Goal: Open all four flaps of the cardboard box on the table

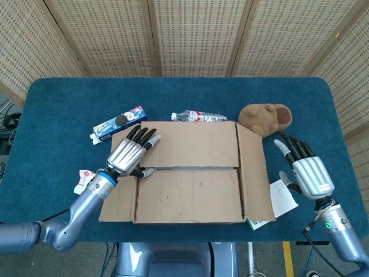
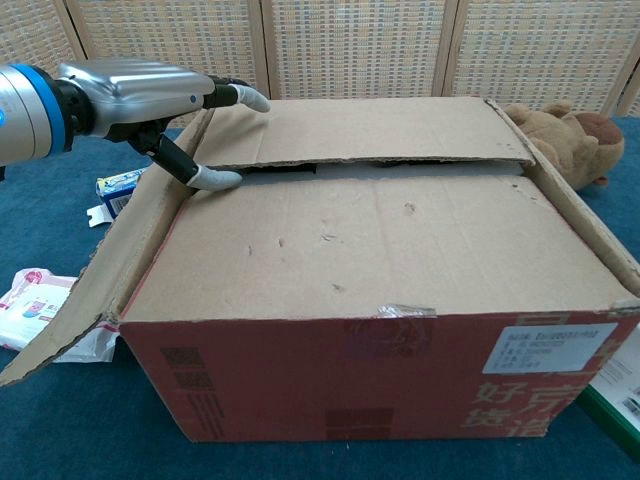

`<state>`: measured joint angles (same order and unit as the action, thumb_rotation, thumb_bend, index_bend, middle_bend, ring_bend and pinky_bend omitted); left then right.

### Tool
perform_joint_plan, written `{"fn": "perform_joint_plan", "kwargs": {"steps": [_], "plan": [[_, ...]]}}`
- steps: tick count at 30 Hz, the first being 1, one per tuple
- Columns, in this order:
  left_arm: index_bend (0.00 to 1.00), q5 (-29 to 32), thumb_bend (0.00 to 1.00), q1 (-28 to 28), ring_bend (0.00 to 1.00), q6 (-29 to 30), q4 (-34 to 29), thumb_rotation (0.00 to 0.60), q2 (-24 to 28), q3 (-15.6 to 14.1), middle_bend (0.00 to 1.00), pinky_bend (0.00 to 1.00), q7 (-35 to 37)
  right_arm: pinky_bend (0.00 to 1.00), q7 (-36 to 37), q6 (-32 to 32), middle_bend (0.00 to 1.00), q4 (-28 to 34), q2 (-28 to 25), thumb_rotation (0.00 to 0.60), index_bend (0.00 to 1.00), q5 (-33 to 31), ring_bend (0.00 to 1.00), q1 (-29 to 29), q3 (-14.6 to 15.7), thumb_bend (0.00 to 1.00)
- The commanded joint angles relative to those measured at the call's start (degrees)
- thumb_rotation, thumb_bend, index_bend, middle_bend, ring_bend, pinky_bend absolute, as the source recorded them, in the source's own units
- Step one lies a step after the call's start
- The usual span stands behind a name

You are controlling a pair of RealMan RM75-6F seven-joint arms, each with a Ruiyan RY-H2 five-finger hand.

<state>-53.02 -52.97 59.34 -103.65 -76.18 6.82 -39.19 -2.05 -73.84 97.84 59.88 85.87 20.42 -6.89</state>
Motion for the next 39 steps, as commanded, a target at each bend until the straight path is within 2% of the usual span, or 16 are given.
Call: {"fn": "perform_joint_plan", "kwargs": {"steps": [1, 15, 23, 27, 34, 39], "plan": [[0.0, 0.16, 0.26, -0.1, 0.0, 0.44, 0.26, 0.32, -0.48, 0.14, 0.0, 0.0, -0.3, 0.11, 0.25, -0.02, 0.02, -0.15, -0.02, 0.6, 0.0, -0.02, 0.0, -0.04, -0.01, 0.47], [0.0, -0.27, 0.29, -0.24, 0.0, 2.94, 2.23, 0.337, -1.8, 1.92, 0.0, 0.0, -0.08, 0.11, 0.85, -0.13, 0.02, -0.48, -0.08, 0.6, 0.0, -0.01, 0.0, -0.18, 0.0, 0.47], [0.0, -5.47, 0.29, 1.64, 0.0, 7.29, 1.42, 0.378, 1.98, 5.31, 0.0, 0.0, 5.0, 0.11, 0.79, 0.33, 0.02, -0.25, -0.04, 0.6, 0.0, 0.12, 0.0, 0.17, -0.07, 0.47], [0.0, -6.62, 0.29, 1.36, 0.0, 7.71, 3.74, 0.392, 3.09, 7.32, 0.0, 0.0, 6.4, 0.11, 0.74, 0.49, 0.02, -0.11, -0.11, 0.6, 0.0, 0.16, 0.0, 0.21, 0.01, 0.47], [0.0, -6.21, 0.29, -0.26, 0.0, 6.19, 7.37, 0.396, 3.11, 8.92, 0.0, 0.0, 5.84, 0.11, 0.75, 0.54, 0.02, 0.09, -0.24, 0.6, 0.0, 0.1, 0.0, 0.2, 0.01, 0.47], [0.0, -6.35, 0.29, -2.36, 0.0, 5.19, 12.78, 0.397, 1.76, 10.48, 0.0, 0.0, 5.29, 0.11, 0.81, 0.69, 0.02, 0.17, -0.38, 0.6, 0.0, 0.03, 0.0, 0.18, 0.09, 0.47]]}}
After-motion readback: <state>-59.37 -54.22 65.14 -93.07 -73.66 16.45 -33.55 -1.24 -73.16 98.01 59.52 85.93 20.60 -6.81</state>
